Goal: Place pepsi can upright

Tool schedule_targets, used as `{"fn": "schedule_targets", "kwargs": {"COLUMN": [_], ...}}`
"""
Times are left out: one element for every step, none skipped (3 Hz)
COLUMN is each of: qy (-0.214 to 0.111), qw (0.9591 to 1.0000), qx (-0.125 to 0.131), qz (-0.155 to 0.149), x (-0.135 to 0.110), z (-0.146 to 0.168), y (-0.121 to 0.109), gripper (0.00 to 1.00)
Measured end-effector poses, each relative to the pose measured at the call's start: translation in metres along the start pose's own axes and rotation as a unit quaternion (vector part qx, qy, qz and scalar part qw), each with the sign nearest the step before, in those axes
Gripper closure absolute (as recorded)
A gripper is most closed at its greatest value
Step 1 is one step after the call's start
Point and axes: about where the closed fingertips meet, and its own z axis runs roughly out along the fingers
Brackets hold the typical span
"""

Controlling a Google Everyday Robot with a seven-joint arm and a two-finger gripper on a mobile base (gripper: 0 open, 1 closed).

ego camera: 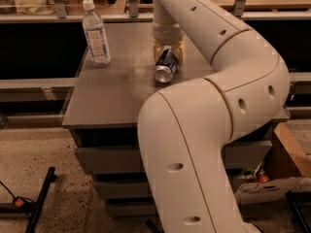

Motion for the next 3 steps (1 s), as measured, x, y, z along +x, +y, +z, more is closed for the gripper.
{"fn": "schedule_targets", "kwargs": {"qy": [-0.009, -0.013, -0.046], "qw": [0.9999, 0.9999, 0.9987], "qx": [-0.007, -0.009, -0.019], "qz": [0.0, -0.001, -0.01], "x": [-0.0056, -0.0063, -0.0136], "z": [0.0033, 0.003, -0.0036], "y": [0.0041, 0.0065, 0.0031], "gripper": [1.0, 1.0, 1.0]}}
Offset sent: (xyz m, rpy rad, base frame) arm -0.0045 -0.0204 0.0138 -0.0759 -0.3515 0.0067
